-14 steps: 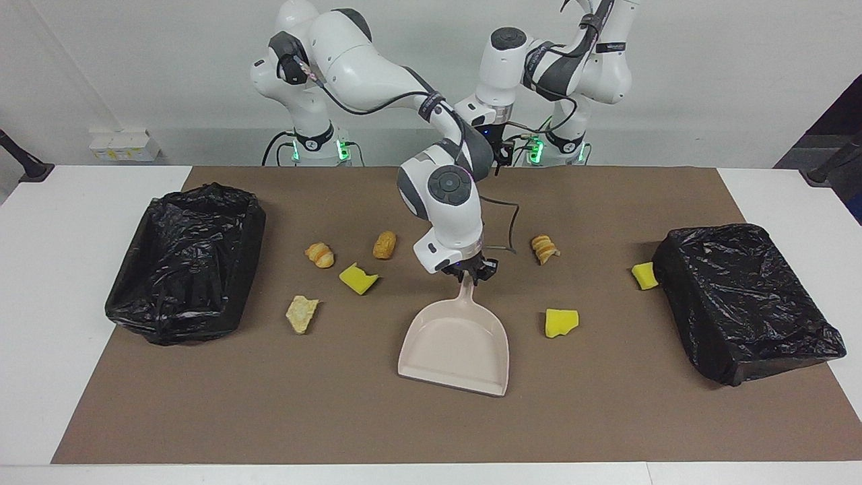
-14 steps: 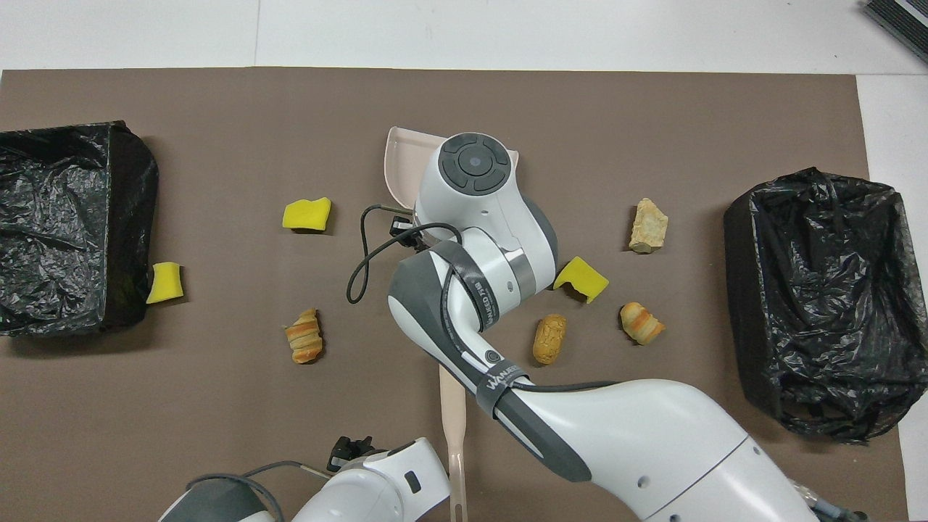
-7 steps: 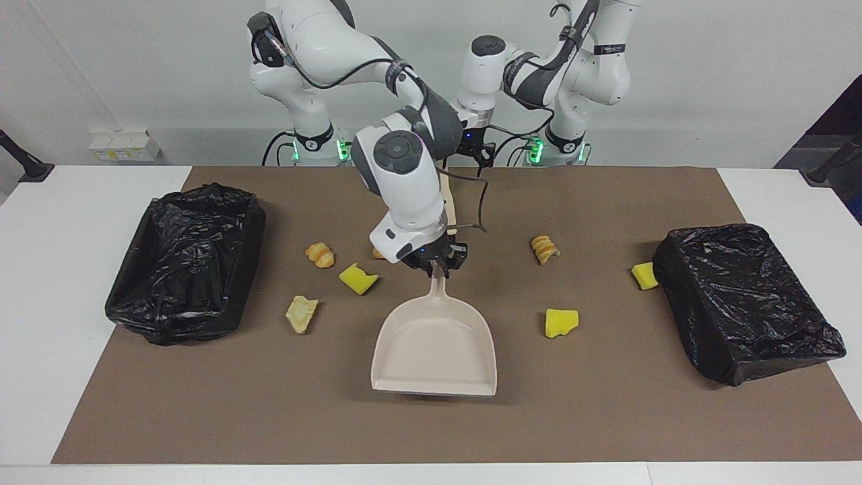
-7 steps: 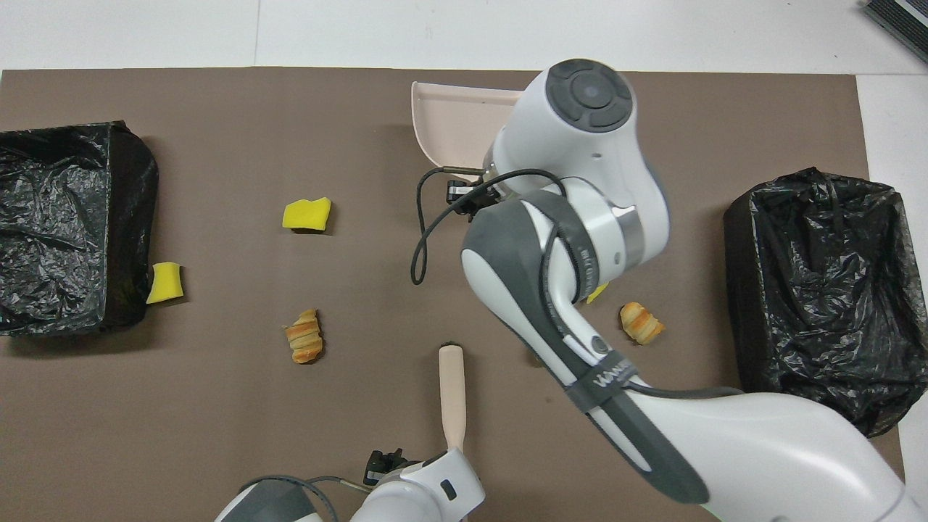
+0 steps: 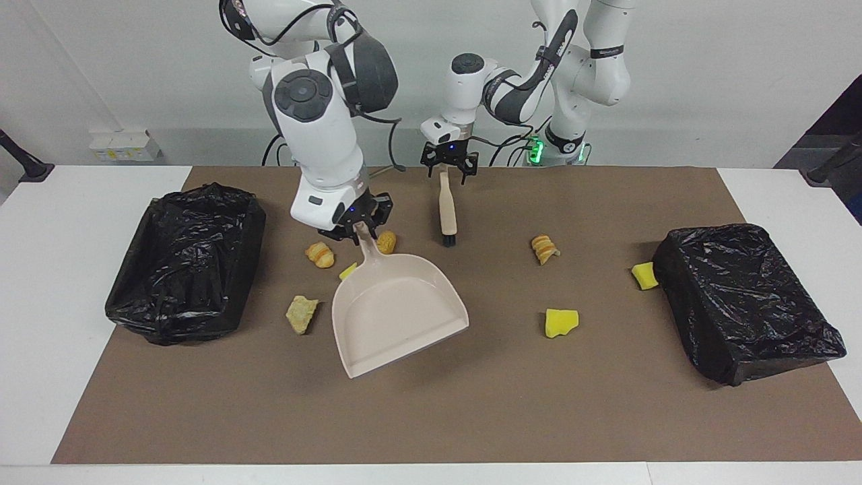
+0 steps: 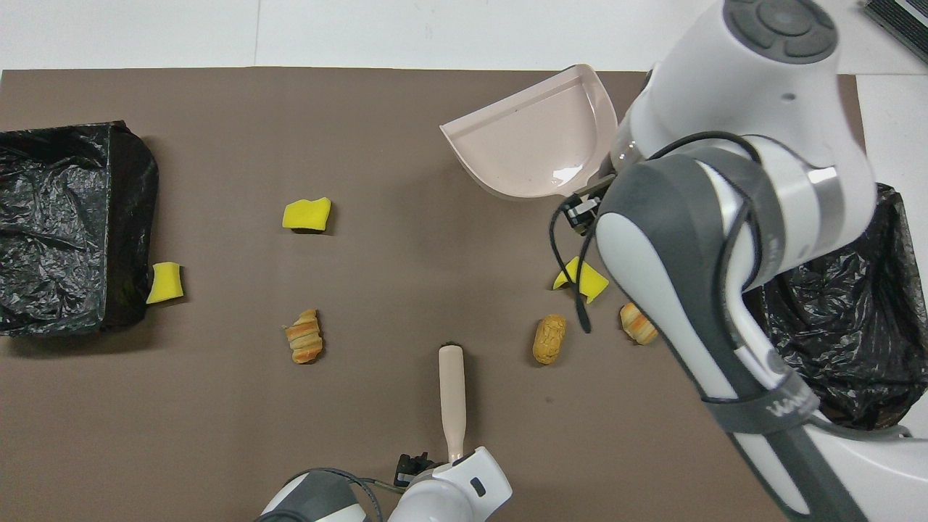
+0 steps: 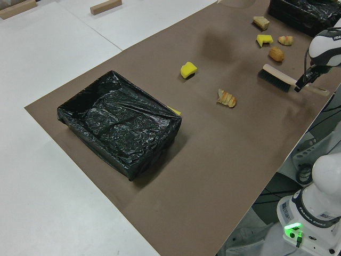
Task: Sweep and dump trash in bin
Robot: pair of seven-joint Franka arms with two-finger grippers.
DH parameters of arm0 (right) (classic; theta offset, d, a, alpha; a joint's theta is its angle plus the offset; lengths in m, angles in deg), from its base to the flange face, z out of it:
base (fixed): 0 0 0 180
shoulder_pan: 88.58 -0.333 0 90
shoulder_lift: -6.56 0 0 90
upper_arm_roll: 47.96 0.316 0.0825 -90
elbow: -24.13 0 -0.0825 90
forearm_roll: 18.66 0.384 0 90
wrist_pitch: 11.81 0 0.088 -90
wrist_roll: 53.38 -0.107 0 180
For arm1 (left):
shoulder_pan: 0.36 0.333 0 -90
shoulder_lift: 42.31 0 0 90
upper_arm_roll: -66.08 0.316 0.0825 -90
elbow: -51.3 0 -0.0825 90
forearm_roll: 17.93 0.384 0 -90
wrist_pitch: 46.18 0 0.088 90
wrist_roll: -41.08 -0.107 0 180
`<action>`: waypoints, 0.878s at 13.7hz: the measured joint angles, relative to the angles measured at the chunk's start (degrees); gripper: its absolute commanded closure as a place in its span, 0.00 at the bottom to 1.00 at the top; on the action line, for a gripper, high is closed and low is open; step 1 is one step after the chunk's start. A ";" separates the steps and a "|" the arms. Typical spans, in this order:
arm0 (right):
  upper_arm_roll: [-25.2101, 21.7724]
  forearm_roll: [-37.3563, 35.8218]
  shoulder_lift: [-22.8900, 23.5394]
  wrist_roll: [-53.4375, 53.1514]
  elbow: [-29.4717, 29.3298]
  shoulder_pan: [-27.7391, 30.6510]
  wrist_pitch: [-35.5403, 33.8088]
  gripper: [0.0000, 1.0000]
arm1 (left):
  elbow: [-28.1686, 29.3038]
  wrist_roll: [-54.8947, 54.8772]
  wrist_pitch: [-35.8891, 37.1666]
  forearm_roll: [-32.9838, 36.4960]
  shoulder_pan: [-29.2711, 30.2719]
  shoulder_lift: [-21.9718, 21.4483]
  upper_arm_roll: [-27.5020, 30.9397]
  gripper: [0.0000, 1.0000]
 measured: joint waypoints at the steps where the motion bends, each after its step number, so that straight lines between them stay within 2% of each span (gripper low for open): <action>1: -0.02 -0.10 -0.67 6.20 0.02 1.74 -2.13 1.00 | -0.11 0.66 0.00 0.00 -0.05 0.01 0.00 0.66; 2: -0.04 -0.44 -1.16 12.62 0.26 3.39 -3.84 1.00 | -0.14 1.06 0.00 0.00 -0.08 0.01 -0.01 0.88; 3: -0.07 -1.56 -1.69 19.73 1.18 4.90 -4.53 1.00 | -0.14 1.23 0.02 0.00 -0.09 0.01 -0.01 1.00; 5: -0.07 -7.78 -2.74 35.07 4.34 6.66 -4.44 1.00 | -0.14 1.29 0.12 0.00 -0.10 0.03 -0.01 1.00; 7: -0.05 -13.08 -3.09 45.47 6.92 6.83 -3.37 1.00 | -0.17 1.36 0.68 0.00 -0.12 0.04 0.04 1.00; 9: 0.15 -14.94 -3.11 48.54 8.62 6.59 -0.16 1.00 | -1.13 1.53 3.65 0.00 0.10 0.02 0.53 1.00; 12: 0.36 -15.58 -3.14 48.79 11.81 5.93 4.32 1.00 | -5.99 1.70 13.01 0.02 3.70 -0.09 1.21 1.00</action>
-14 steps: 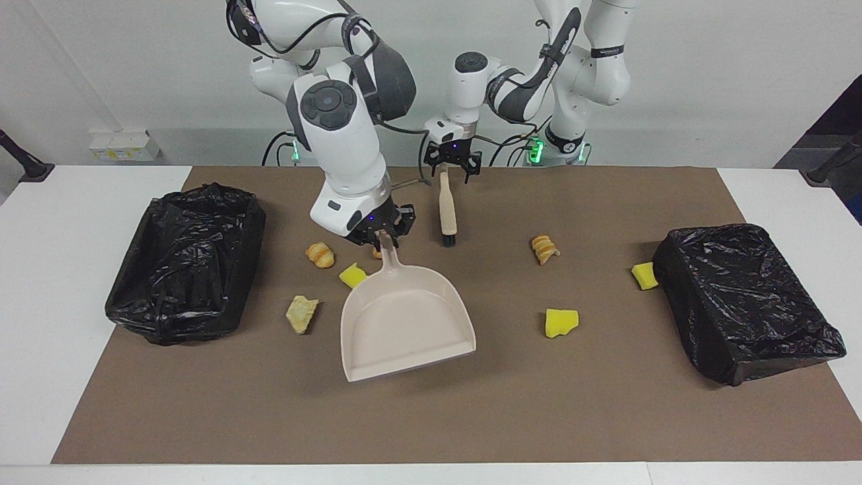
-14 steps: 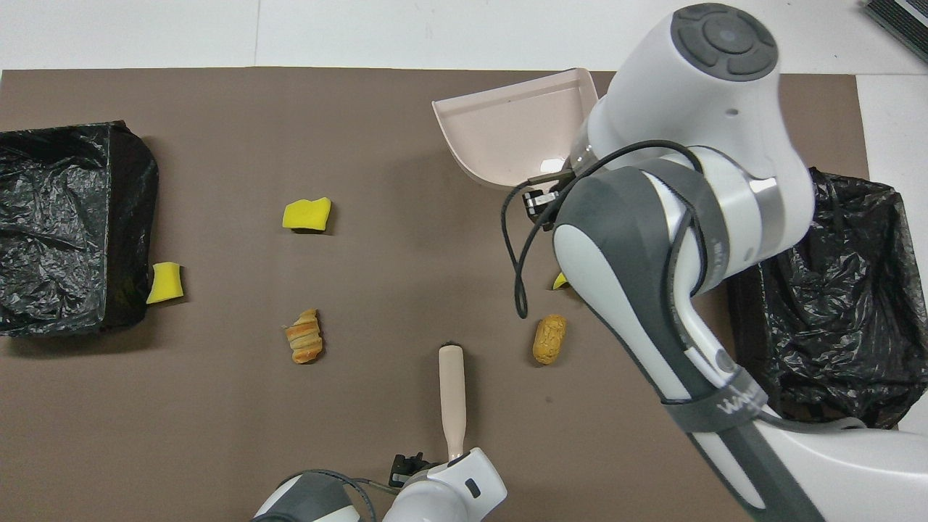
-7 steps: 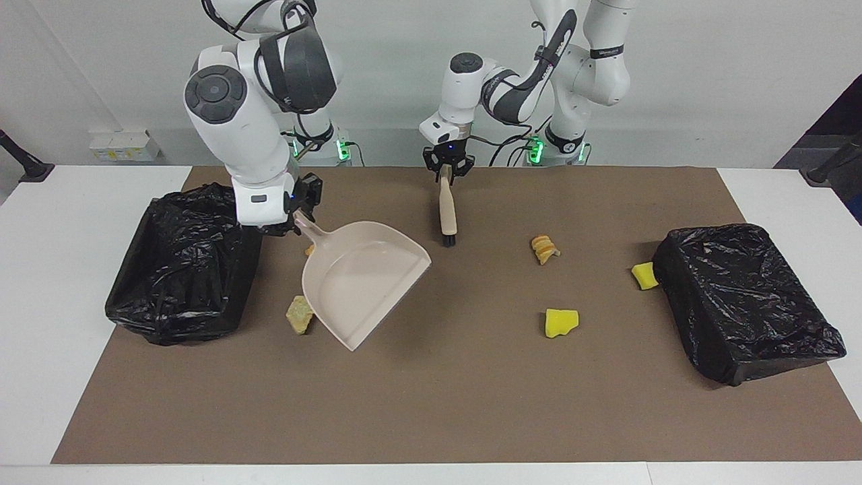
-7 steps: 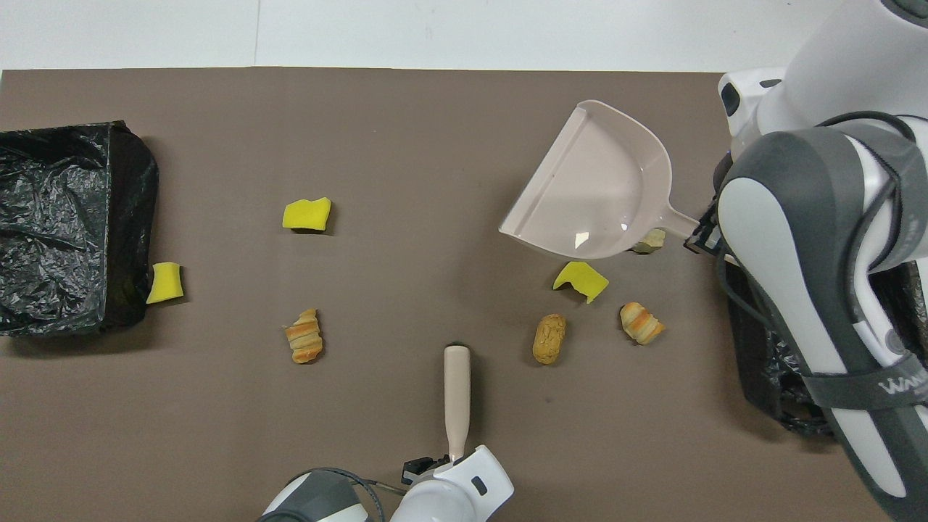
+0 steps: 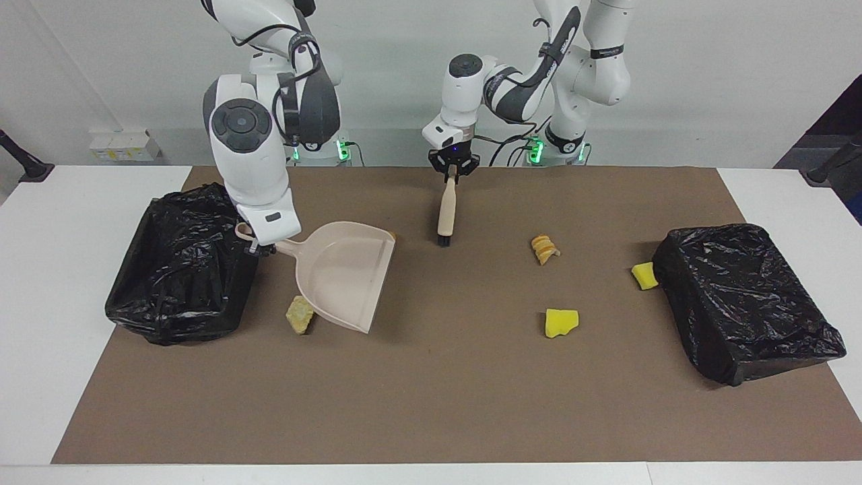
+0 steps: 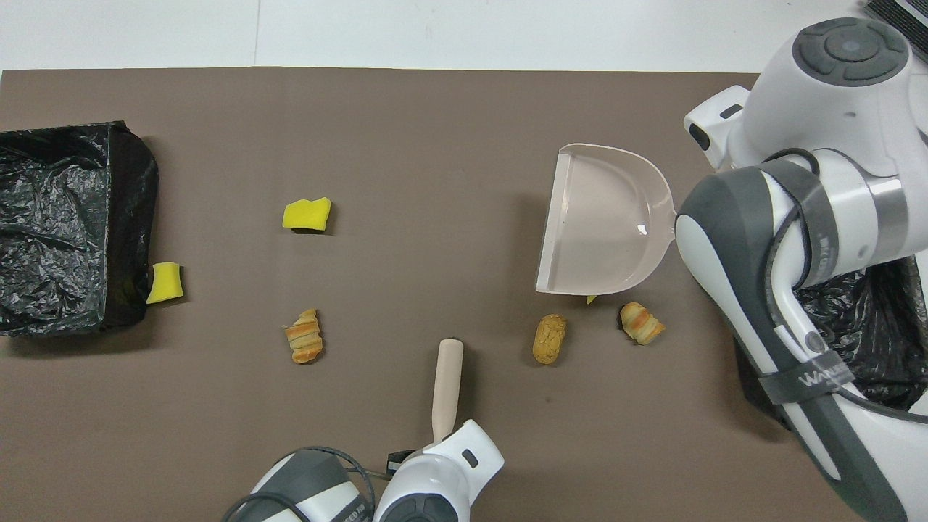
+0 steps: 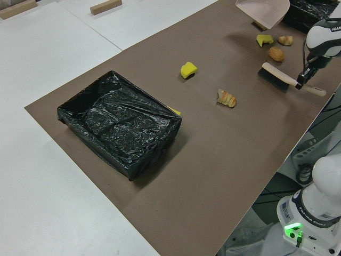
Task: Sweep and dump trash in bin
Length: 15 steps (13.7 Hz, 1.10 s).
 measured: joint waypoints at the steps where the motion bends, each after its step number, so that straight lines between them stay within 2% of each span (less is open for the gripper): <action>1: 0.08 -0.03 -0.03 0.00 0.75 -0.11 0.47 1.00 | -2.08 0.00 2.85 0.07 2.07 -0.05 0.10 1.00; 4: 0.21 -0.04 -0.36 -0.13 2.37 -1.95 0.88 1.00 | -7.25 -0.10 7.58 1.40 8.76 -0.08 0.28 1.00; 8: 0.30 -0.03 -0.64 -7.00 5.87 -7.29 3.81 1.00 | -11.24 -1.55 11.98 5.10 18.43 -0.04 0.41 1.00; 11: 0.38 0.56 -0.63 -13.33 8.49 -11.28 8.10 1.00 | -11.59 -4.73 14.20 7.18 25.29 0.17 0.42 1.00; 15: 0.44 0.71 -0.54 -19.85 13.12 -14.86 14.59 1.00 | -11.34 -5.51 18.56 13.88 31.88 0.51 0.50 1.00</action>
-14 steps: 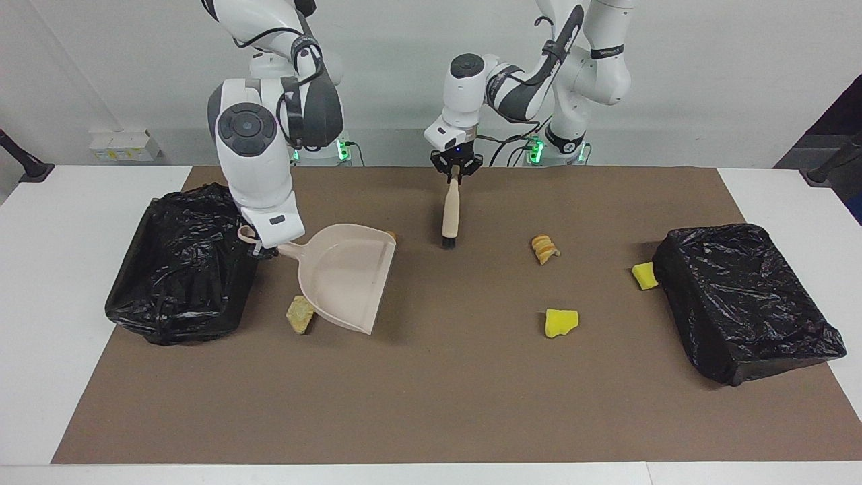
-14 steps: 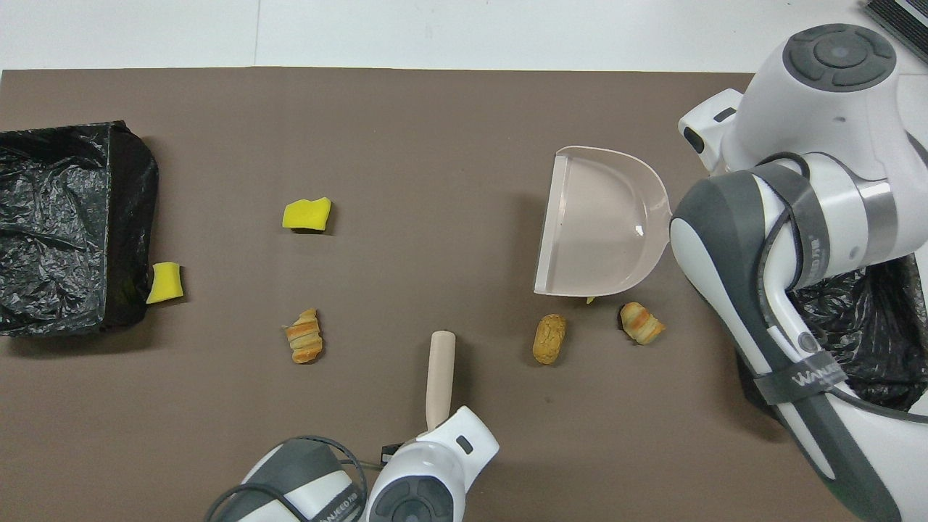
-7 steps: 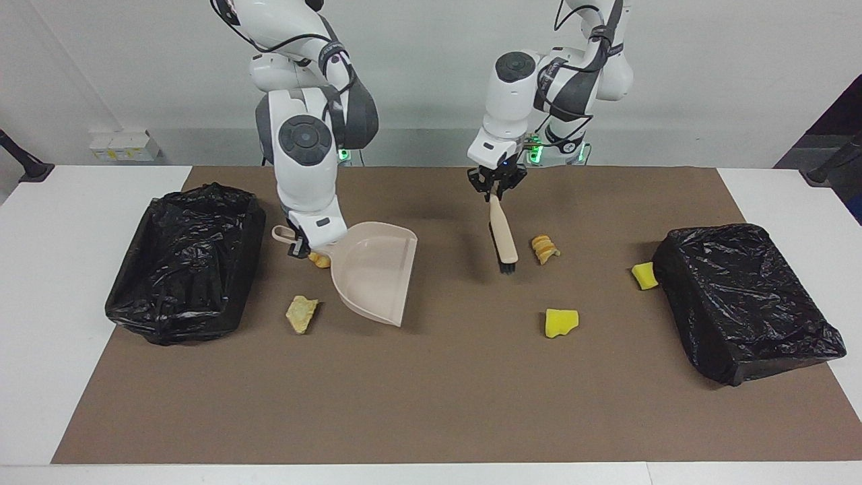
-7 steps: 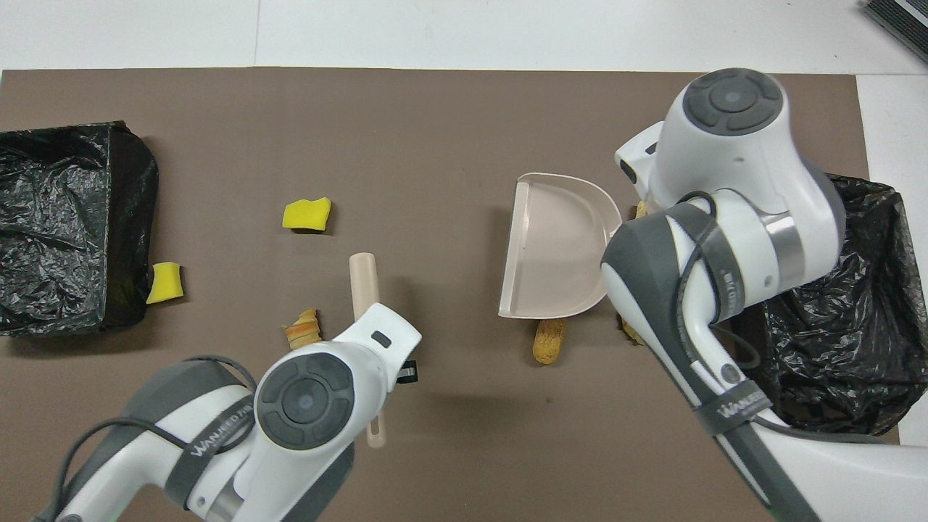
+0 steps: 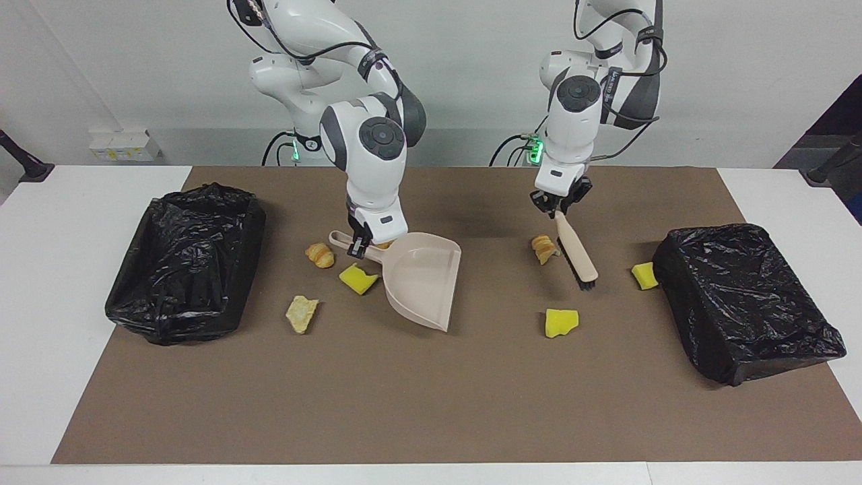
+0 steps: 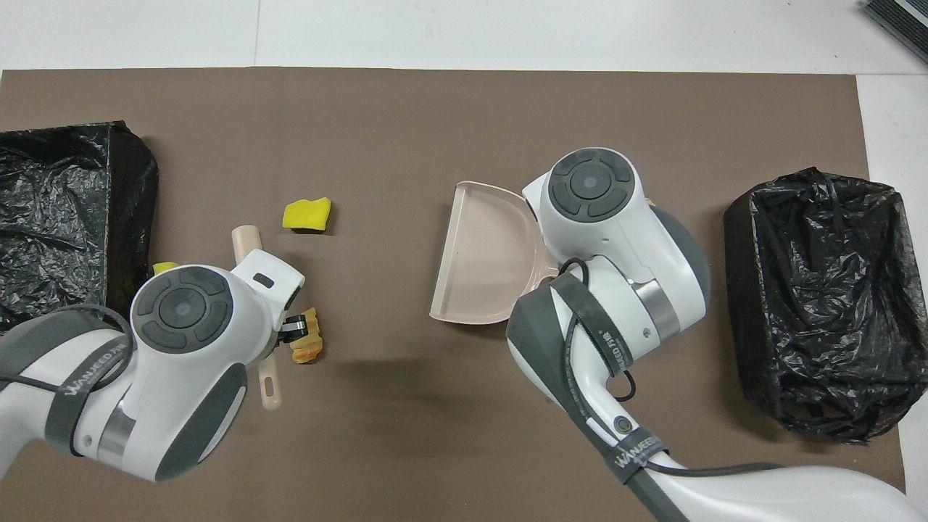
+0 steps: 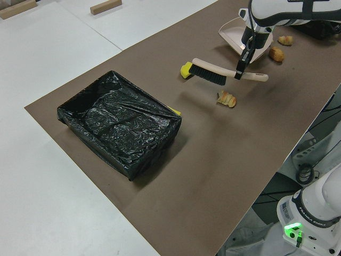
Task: Sweep and dump trash in bin
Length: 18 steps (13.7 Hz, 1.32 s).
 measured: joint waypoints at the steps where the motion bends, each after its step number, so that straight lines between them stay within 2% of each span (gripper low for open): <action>1: 0.00 0.00 0.00 -0.84 0.88 -0.31 0.99 1.00 | 0.30 -0.01 0.93 1.19 1.12 0.27 0.00 1.00; 9: 0.02 0.85 1.08 -1.02 2.11 -3.74 2.22 1.00 | 4.00 0.36 1.54 14.08 9.46 2.54 0.05 1.00; 12: -0.06 0.84 1.07 3.72 1.99 -4.11 2.33 1.00 | 5.74 6.16 0.72 18.80 10.02 4.53 -0.18 1.00; 16: -0.26 1.36 1.20 12.83 2.13 -1.87 3.48 1.00 | 6.50 13.22 -5.67 18.73 9.78 6.48 -1.14 1.00; 18: -0.26 2.87 1.42 14.42 2.17 -0.90 3.55 1.00 | 4.41 14.46 -7.03 15.06 7.68 7.37 -1.39 1.00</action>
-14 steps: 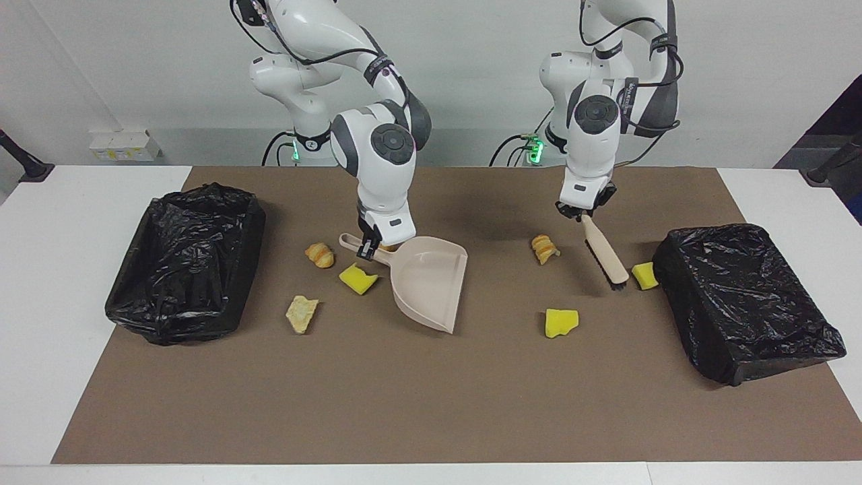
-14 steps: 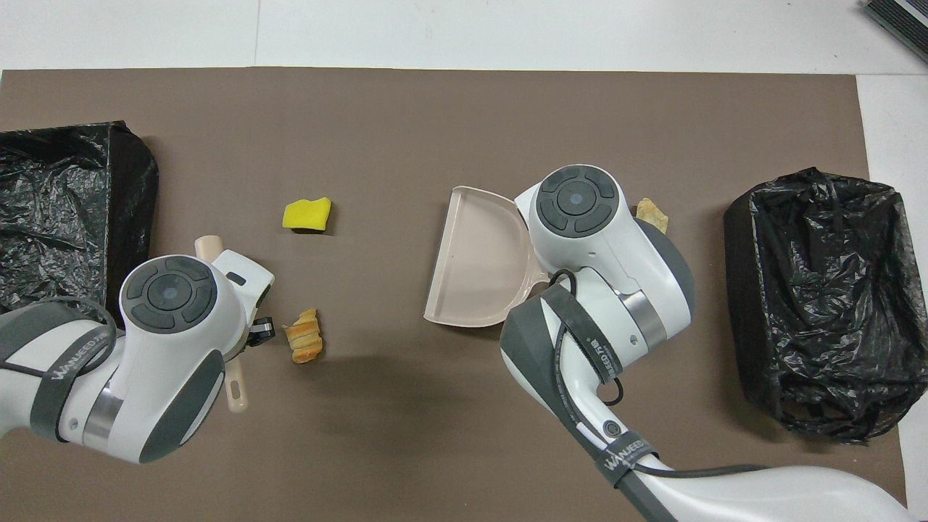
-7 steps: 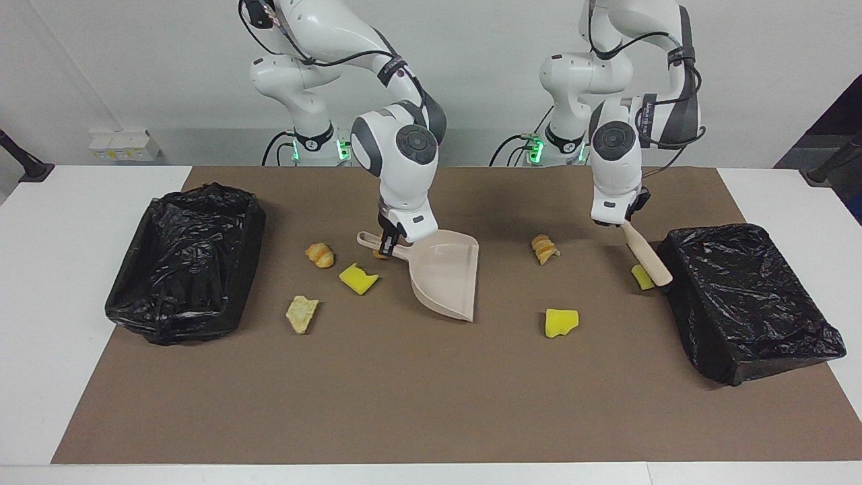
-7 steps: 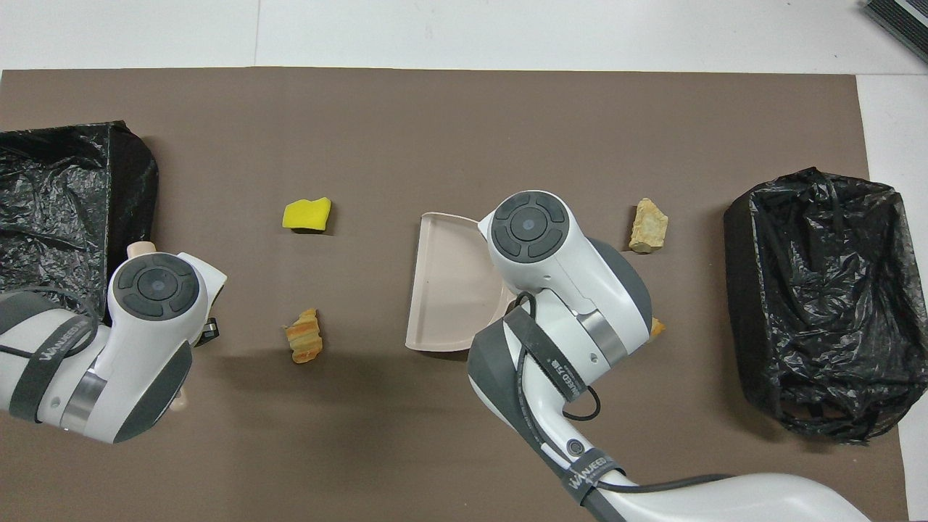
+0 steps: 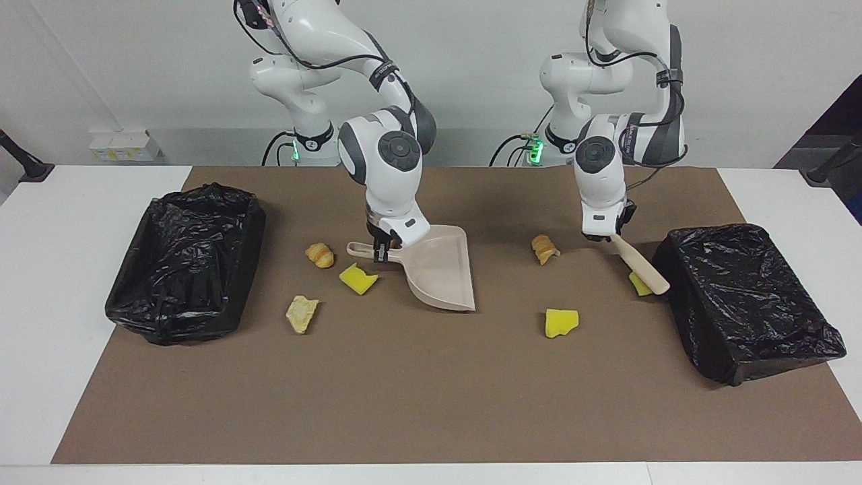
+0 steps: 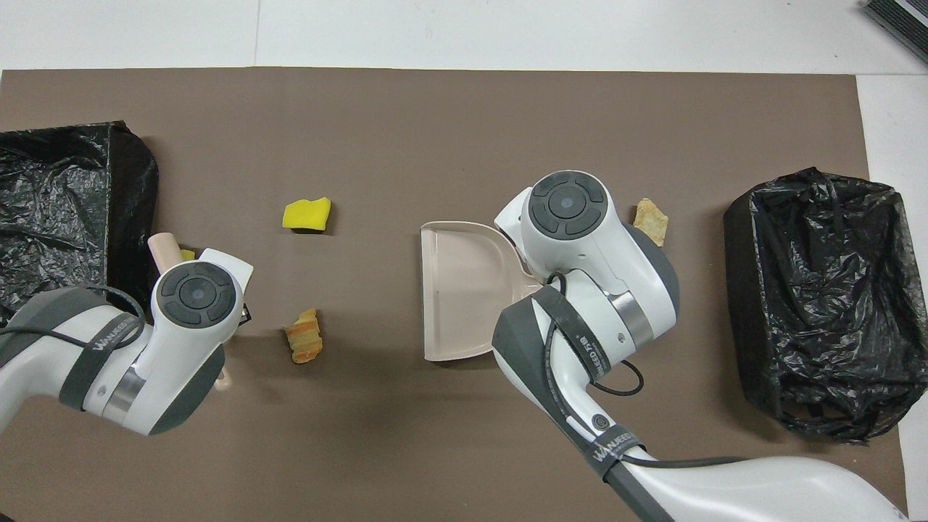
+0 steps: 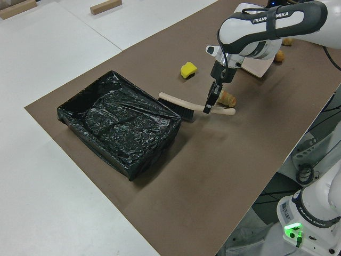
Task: Sweep and dump trash in bin
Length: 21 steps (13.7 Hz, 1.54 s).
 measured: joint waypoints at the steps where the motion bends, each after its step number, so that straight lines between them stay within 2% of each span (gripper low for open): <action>1: 0.04 0.28 0.13 0.06 0.04 0.01 0.05 1.00 | -2.18 0.16 -0.04 -2.77 -1.57 0.65 -0.13 1.00; 5: 0.18 0.44 1.29 -0.91 0.36 -0.76 0.30 1.00 | -9.66 -0.94 1.96 -9.56 -5.13 1.30 -0.50 1.00; 8: 0.19 0.43 1.89 -4.87 0.80 -2.30 0.86 1.00 | -14.11 -14.18 6.45 -13.13 -4.39 1.27 0.30 1.00; 12: 0.15 0.42 1.86 -6.66 1.85 -2.67 2.61 1.00 | -13.74 -31.52 6.16 -13.98 2.67 2.01 0.93 1.00; 15: 0.15 0.42 1.86 -6.68 1.86 -2.67 2.62 1.00 | -11.05 -39.16 0.10 -14.10 7.59 3.12 1.10 1.00; 18: 0.15 0.43 1.85 -6.77 1.87 -2.67 2.62 1.00 | -9.43 -40.70 -3.70 -14.65 7.31 4.86 0.24 1.00; 21: 0.15 0.43 1.83 -6.90 1.89 -2.67 2.62 1.00 | -9.16 -40.72 -6.20 -17.23 3.37 6.14 -0.45 1.00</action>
